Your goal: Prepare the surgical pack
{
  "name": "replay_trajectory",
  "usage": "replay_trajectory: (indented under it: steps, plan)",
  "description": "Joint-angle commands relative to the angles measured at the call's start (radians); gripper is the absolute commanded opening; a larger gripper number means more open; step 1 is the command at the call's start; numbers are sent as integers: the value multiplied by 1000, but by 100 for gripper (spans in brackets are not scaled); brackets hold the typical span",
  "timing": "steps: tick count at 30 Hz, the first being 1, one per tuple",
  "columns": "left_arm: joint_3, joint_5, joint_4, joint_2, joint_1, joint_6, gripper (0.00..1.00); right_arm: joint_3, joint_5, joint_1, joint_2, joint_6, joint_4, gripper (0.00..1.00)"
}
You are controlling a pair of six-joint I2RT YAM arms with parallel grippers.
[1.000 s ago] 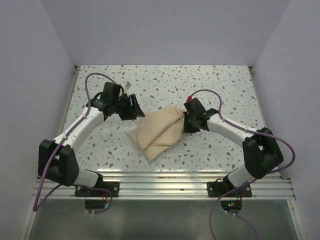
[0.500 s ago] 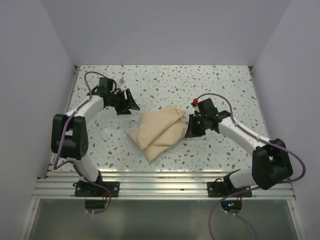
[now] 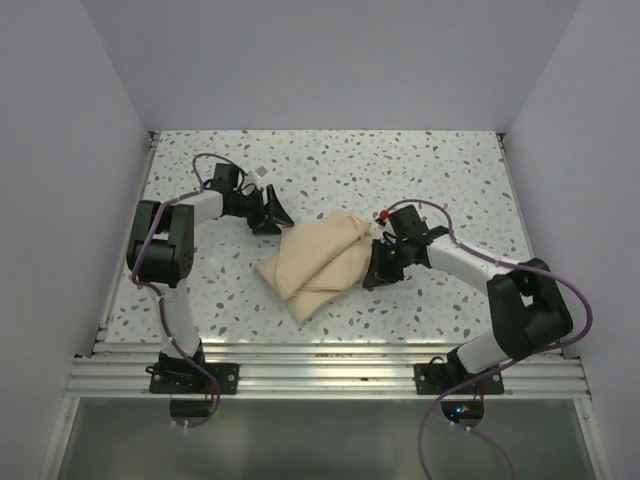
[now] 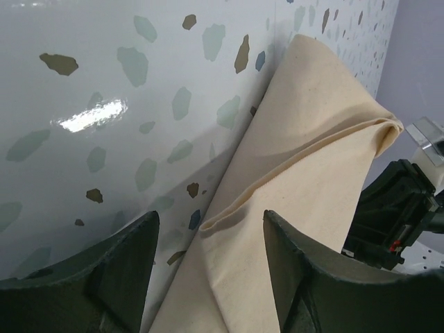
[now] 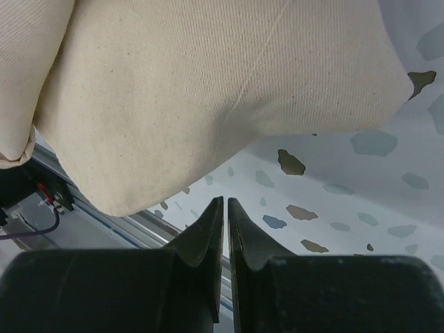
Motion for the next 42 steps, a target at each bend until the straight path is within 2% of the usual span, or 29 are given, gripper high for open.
replay_trajectory:
  steps: [1,4,11,12,15,18,20,25,30,33,36,37,38,39,42]
  plan:
    - [50,82,66,15,-4,35,65,-20,-38,-2,22,29,60,10]
    - [38,112,87,13,-4,24,59,-29,-44,-2,53,41,74,9]
    - [24,201,147,-13,-13,-33,31,-19,-47,-2,114,42,85,8]
    - [22,201,146,-14,-14,-31,31,-17,-47,-2,117,44,88,8]
    - [16,191,120,-24,-13,-9,32,-19,-52,-2,122,52,94,7]
    - [18,163,78,-22,-14,28,48,-22,-55,-2,119,53,100,7]
    - [24,138,48,-11,-14,51,52,-23,-53,-2,117,50,96,6]
    - [34,98,18,10,-14,74,57,-23,-50,-2,114,50,96,6]
    - [50,86,-11,33,-20,96,56,-28,-50,-1,122,47,102,5]
    - [50,112,-5,38,-31,91,51,-34,-49,-2,128,50,111,4]
    - [35,140,27,22,-42,64,33,-40,-53,-2,138,67,136,4]
    - [27,150,43,10,-42,51,17,-42,-53,-2,143,75,143,3]
    - [21,173,76,4,-43,18,6,-45,-61,-2,146,94,153,2]
    - [5,184,95,-4,-43,-1,0,-54,-64,-1,149,104,171,2]
    - [-13,194,138,-63,-48,-54,0,-69,-70,-2,149,151,209,0]
